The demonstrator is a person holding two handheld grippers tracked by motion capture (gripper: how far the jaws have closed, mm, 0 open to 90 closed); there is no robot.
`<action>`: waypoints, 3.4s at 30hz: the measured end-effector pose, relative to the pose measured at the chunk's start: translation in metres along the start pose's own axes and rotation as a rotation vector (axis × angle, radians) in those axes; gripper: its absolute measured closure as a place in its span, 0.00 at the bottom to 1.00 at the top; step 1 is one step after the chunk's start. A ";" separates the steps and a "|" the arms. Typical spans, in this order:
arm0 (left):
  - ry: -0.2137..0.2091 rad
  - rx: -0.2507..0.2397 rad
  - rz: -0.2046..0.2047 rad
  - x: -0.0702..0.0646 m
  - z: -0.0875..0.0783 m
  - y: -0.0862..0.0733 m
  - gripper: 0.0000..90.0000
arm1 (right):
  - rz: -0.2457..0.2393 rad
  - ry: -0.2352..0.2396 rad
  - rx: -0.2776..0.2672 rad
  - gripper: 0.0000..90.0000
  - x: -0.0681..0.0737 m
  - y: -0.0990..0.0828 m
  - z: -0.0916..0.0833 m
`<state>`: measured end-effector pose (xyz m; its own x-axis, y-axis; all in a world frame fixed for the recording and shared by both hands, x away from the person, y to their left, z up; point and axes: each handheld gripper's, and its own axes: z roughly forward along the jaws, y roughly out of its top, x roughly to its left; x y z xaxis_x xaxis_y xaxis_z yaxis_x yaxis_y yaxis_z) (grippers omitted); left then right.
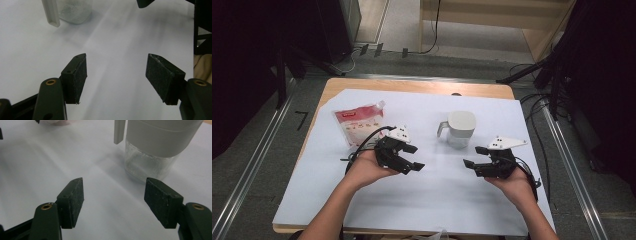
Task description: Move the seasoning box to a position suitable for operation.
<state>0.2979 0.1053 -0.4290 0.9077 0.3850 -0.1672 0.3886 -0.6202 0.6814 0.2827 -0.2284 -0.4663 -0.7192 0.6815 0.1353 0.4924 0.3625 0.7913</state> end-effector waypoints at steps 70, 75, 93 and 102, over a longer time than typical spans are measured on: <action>-0.019 -0.030 -0.052 0.017 -0.015 -0.008 0.42 | 0.275 -0.365 -0.085 0.08 0.009 0.035 0.048; -0.022 -0.034 -0.062 0.018 -0.016 -0.009 0.42 | 0.284 -0.397 -0.106 0.05 0.016 0.036 0.061; -0.023 -0.026 -0.077 0.022 -0.017 -0.011 0.42 | 0.343 -0.515 -0.178 0.03 0.012 0.030 0.102; -0.022 -0.030 -0.089 0.023 -0.017 -0.012 0.42 | 0.362 -0.523 -0.224 0.11 0.004 0.031 0.106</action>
<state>0.3112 0.1329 -0.4286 0.8732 0.4221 -0.2435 0.4630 -0.5631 0.6845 0.3474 -0.1469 -0.5042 -0.1681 0.9738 0.1533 0.5039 -0.0488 0.8624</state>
